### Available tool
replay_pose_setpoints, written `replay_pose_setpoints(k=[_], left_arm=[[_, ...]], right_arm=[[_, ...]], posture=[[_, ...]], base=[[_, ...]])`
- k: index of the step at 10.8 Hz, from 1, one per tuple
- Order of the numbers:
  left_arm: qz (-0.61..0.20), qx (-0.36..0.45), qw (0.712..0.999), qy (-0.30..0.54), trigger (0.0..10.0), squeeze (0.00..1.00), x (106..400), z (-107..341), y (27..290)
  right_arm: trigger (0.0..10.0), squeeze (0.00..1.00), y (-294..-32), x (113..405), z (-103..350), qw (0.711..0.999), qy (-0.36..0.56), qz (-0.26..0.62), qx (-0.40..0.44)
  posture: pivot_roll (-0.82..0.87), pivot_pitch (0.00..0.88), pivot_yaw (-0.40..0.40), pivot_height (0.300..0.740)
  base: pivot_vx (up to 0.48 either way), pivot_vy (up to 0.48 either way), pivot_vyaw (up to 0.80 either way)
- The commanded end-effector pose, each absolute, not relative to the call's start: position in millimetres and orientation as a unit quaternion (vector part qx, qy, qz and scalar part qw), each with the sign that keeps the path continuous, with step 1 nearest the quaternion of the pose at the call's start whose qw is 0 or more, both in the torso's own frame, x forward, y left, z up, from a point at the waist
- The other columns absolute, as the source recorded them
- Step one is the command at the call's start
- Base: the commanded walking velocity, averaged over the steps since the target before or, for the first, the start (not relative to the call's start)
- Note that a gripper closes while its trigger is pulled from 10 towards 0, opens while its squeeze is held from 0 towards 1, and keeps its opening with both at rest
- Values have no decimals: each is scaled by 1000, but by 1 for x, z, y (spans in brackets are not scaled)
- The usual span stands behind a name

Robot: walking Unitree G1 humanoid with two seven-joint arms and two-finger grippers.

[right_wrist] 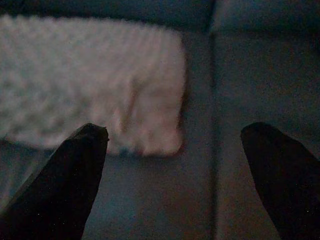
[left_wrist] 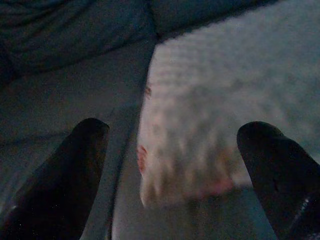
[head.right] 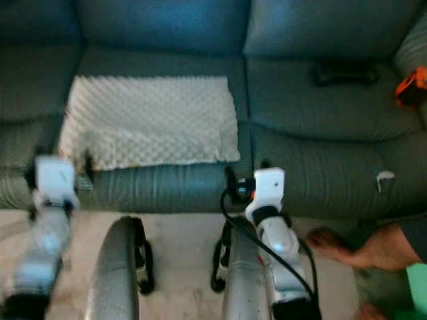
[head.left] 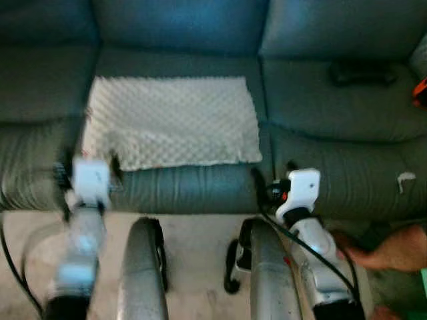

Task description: Move the pillow to the sofa

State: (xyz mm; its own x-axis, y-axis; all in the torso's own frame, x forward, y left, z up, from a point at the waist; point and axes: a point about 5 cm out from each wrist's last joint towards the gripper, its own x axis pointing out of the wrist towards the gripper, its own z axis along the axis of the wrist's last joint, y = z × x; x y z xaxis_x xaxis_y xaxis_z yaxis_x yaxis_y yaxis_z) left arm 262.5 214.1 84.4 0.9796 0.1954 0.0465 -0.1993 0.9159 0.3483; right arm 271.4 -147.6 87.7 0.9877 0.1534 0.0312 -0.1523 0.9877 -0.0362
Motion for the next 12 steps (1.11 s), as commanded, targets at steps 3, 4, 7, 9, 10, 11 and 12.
replay_pose_setpoints(k=[3,4,7,9,10,11,12], left_arm=[[56,121,991,28,10000,0,240,72,188],[43,110,993,27,10000,0,240,72,185],[38,69,996,45,10000,0,248,66,173],[28,63,996,52,10000,0,251,61,167],[29,62,996,56,10000,0,253,60,166],[27,61,996,58,10000,0,253,58,166],[18,52,996,69,10000,0,251,54,166]], right_arm=[[10000,0,-166,283,99,998,-28,45,-18],[10000,0,-165,281,98,998,-26,53,-21],[10000,0,-154,271,88,997,-12,81,-11],[10000,0,-157,276,90,997,-14,75,-11],[10000,0,-160,277,88,997,-11,71,-16],[10000,0,-164,276,87,998,-9,67,-17],[10000,0,-165,275,84,998,-3,66,-15]], posture=[[-19,120,-45,620],[-16,108,-50,620],[-28,50,-63,645],[-43,11,-60,690],[-43,5,-60,705],[-40,0,-59,720],[-38,0,-63,735]], base=[[0,0,0],[0,0,0],[0,0,0],[0,0,0],[0,0,0],[0,0,0],[0,0,0]])
